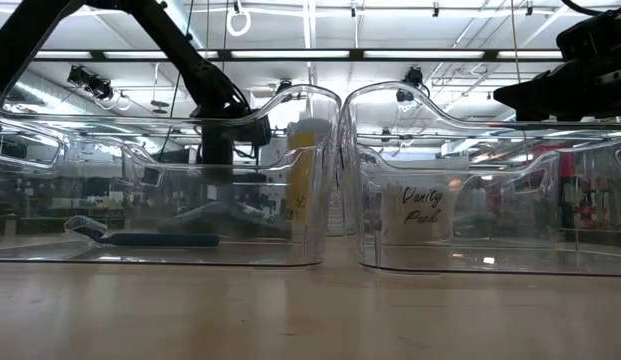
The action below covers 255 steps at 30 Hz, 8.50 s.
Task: Pick & Place Travel size toiletries
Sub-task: Put the left blue shaver cream into the bottom right transparent bin
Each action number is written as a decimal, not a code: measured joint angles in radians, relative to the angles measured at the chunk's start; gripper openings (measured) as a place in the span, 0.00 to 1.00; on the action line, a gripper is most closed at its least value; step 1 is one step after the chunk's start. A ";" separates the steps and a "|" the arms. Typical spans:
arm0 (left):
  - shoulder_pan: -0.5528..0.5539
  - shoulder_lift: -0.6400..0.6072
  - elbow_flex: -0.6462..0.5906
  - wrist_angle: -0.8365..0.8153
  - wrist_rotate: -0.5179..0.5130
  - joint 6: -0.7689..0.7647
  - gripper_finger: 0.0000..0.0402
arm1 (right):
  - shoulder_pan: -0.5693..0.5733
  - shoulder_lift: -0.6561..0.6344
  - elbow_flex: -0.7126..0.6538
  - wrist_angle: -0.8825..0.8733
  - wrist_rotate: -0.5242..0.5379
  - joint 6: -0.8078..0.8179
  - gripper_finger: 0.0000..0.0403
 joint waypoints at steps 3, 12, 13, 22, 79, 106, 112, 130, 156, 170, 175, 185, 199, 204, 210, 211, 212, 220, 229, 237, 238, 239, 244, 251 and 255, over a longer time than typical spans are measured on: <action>0.000 0.000 -0.020 0.020 0.004 -0.009 0.74 | 0.000 0.000 0.000 0.000 0.000 0.000 0.03; 0.001 -0.002 -0.031 0.038 0.003 -0.003 0.74 | 0.000 0.000 0.000 0.000 0.000 0.000 0.03; 0.001 -0.002 -0.031 0.048 0.008 0.008 0.74 | 0.000 0.000 0.000 0.000 0.000 0.000 0.03; 0.001 -0.002 -0.031 0.059 0.023 0.023 0.65 | 0.000 0.000 0.000 0.000 0.000 0.000 0.03; 0.000 -0.003 -0.011 0.027 0.104 0.034 0.34 | 0.000 0.000 0.000 0.000 0.000 0.000 0.03; 0.004 -0.227 0.015 0.001 0.085 0.282 0.35 | 0.000 0.000 0.000 0.000 0.000 0.000 0.03; 0.004 -0.296 0.016 0.001 0.086 0.360 0.34 | 0.000 0.000 0.000 0.000 0.000 0.000 0.03; -0.022 -0.316 0.016 0.019 0.223 0.655 0.34 | 0.000 0.000 0.000 0.000 0.000 0.000 0.03; -0.118 -0.529 0.032 0.036 0.194 0.843 0.33 | 0.000 0.000 0.000 0.000 0.000 0.000 0.03; -0.288 -0.534 0.032 0.036 0.172 0.944 0.34 | 0.000 0.000 0.000 0.000 0.000 0.000 0.03; -0.354 -0.534 0.032 0.036 0.170 0.975 0.34 | 0.000 0.000 0.000 0.000 0.000 0.000 0.03; -0.483 -0.534 0.032 0.068 0.181 0.987 0.35 | 0.000 0.000 0.000 0.000 0.000 0.000 0.03; -0.542 -0.533 0.032 0.338 0.193 1.103 0.35 | 0.000 0.000 0.000 0.000 0.000 0.000 0.03; -0.542 -0.533 0.032 0.459 0.207 1.130 0.35 | 0.000 0.000 0.000 0.000 0.000 0.000 0.03; -0.542 -0.533 0.032 0.536 0.201 1.143 0.35 | 0.000 0.000 0.000 0.000 0.000 0.000 0.03; -0.542 -0.532 0.032 0.550 0.192 1.133 0.35 | 0.000 0.000 0.000 0.000 0.000 0.000 0.03; -0.542 -0.527 0.032 0.570 0.182 1.123 0.35 | 0.000 0.000 0.000 0.000 0.000 0.000 0.03; -0.543 -0.505 0.031 0.700 0.084 1.063 0.35 | 0.000 0.000 0.000 0.000 0.009 -0.082 0.03; -0.543 -0.436 0.032 0.850 0.017 0.930 0.35 | 0.000 0.000 0.000 0.001 0.018 -0.113 0.03; -0.543 -0.396 0.032 0.872 0.014 0.858 0.35 | 0.000 0.000 0.000 0.000 0.027 -0.113 0.03; -0.543 -0.396 0.032 0.872 0.014 0.854 0.35 | 0.000 0.000 0.000 0.000 0.027 -0.113 0.03; -0.543 -0.395 0.032 0.873 0.014 0.853 0.35 | 0.000 0.000 0.000 0.001 0.027 -0.113 0.03; -0.543 -0.396 0.032 0.874 0.005 0.834 0.35 | 0.000 0.000 0.000 0.007 0.027 -0.113 0.03; -0.543 -0.396 0.032 0.876 -0.045 0.778 0.35 | 0.000 -0.001 0.000 0.076 -0.033 0.034 0.03; -0.543 -0.396 0.032 0.904 -0.058 0.773 0.35 | 0.000 0.000 0.000 0.086 -0.037 0.106 0.03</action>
